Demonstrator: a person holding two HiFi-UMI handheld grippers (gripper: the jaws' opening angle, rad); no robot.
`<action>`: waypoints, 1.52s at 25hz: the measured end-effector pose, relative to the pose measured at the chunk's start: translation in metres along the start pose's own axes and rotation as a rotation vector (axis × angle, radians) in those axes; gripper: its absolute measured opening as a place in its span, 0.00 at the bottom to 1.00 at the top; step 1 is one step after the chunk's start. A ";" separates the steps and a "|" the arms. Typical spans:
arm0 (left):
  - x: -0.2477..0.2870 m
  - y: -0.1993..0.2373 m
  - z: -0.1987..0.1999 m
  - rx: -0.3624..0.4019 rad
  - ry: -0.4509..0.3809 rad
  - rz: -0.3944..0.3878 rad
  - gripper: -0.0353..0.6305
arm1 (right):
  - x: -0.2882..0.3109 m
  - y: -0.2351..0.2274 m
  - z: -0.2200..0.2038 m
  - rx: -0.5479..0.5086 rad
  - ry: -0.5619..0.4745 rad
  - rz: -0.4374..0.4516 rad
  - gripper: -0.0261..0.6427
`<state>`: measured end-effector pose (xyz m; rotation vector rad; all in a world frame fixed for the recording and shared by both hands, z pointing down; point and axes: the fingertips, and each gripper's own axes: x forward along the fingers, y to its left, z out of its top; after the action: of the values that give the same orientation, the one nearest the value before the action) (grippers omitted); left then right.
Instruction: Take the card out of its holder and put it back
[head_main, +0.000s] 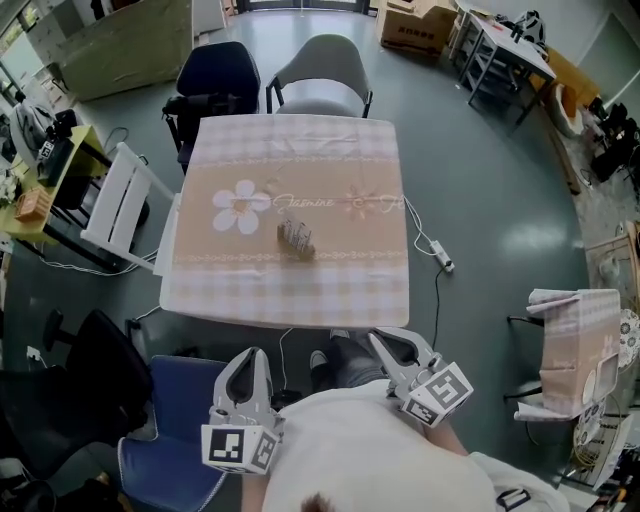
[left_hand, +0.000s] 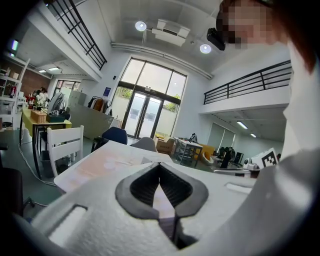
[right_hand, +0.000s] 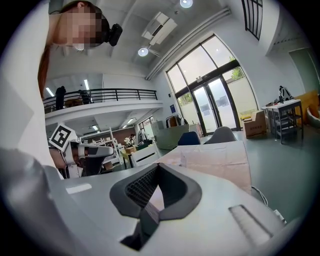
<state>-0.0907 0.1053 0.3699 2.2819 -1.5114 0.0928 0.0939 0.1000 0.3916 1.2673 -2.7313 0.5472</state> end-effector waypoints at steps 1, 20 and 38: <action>0.004 -0.001 0.000 -0.003 0.002 -0.002 0.05 | 0.003 -0.003 0.001 -0.002 0.001 0.002 0.04; 0.103 0.003 0.026 -0.047 0.001 0.051 0.05 | 0.062 -0.088 0.048 -0.036 0.035 0.065 0.04; 0.152 0.004 0.046 -0.026 -0.021 0.077 0.05 | 0.070 -0.151 0.059 0.025 0.003 0.018 0.04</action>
<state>-0.0387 -0.0450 0.3697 2.2118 -1.6024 0.0705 0.1657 -0.0609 0.3948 1.2472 -2.7450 0.5863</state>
